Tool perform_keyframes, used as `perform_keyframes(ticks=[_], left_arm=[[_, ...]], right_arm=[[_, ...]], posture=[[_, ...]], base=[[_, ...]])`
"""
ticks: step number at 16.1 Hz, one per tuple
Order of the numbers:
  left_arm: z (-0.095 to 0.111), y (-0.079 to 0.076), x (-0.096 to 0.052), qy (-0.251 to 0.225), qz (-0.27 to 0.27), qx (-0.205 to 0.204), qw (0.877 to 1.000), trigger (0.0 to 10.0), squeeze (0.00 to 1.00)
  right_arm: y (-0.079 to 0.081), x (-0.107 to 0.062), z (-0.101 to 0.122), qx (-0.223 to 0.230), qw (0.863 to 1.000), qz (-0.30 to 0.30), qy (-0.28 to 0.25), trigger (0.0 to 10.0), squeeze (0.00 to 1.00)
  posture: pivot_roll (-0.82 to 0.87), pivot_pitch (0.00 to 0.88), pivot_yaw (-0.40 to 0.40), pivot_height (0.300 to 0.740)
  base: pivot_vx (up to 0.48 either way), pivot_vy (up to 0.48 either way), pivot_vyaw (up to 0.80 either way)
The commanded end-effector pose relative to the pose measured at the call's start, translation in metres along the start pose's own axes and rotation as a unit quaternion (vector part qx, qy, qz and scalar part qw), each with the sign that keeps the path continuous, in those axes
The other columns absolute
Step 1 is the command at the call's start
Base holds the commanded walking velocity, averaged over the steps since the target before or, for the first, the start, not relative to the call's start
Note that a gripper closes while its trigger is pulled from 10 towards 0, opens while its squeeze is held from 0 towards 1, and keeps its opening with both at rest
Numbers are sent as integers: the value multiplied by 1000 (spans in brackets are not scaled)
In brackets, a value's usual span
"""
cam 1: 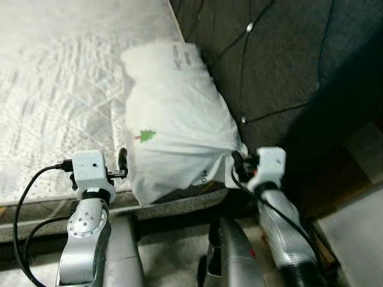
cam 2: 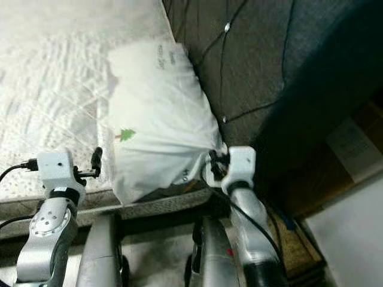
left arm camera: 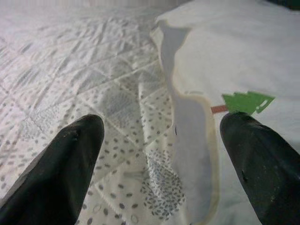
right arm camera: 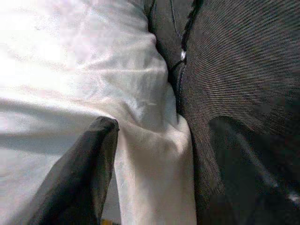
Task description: Clean up the room
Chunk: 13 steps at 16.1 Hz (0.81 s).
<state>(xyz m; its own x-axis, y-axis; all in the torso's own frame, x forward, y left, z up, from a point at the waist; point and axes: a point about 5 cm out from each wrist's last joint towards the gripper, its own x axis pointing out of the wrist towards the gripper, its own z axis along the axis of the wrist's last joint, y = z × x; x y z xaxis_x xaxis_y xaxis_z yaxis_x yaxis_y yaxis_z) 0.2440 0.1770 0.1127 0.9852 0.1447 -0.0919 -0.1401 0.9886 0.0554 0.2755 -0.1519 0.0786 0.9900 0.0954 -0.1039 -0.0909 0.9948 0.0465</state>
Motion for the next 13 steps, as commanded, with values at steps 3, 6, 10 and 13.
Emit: perform_keyframes(ticks=[3, 6, 10, 13], left_arm=[[-4, -1, 2, 0, -10, -4, 1000, 10000, 0], [-4, -6, 4, -2, -21, -16, 1000, 10000, 0], [-2, -6, 3, -15, -27, -14, 999, 10000, 0], [-6, -5, -3, -8, -31, -10, 999, 10000, 0]], right_arm=[[-20, -15, 14, 8, 1000, -9, -13, 10000, 1000], [-18, -19, 16, 8, 1000, 10, -8, 10000, 1000], [2, -16, 28, 40, 999, 20, -27, 10000, 1000], [9, -21, 29, 51, 998, 34, -33, 10000, 1000]], posture=[[39, 5, -86, 592], [28, 0, -90, 592], [25, 17, -82, 592], [22, 13, -71, 592]], base=[[0, 0, 0], [0, 0, 0], [0, 0, 0], [0, 0, 0]])
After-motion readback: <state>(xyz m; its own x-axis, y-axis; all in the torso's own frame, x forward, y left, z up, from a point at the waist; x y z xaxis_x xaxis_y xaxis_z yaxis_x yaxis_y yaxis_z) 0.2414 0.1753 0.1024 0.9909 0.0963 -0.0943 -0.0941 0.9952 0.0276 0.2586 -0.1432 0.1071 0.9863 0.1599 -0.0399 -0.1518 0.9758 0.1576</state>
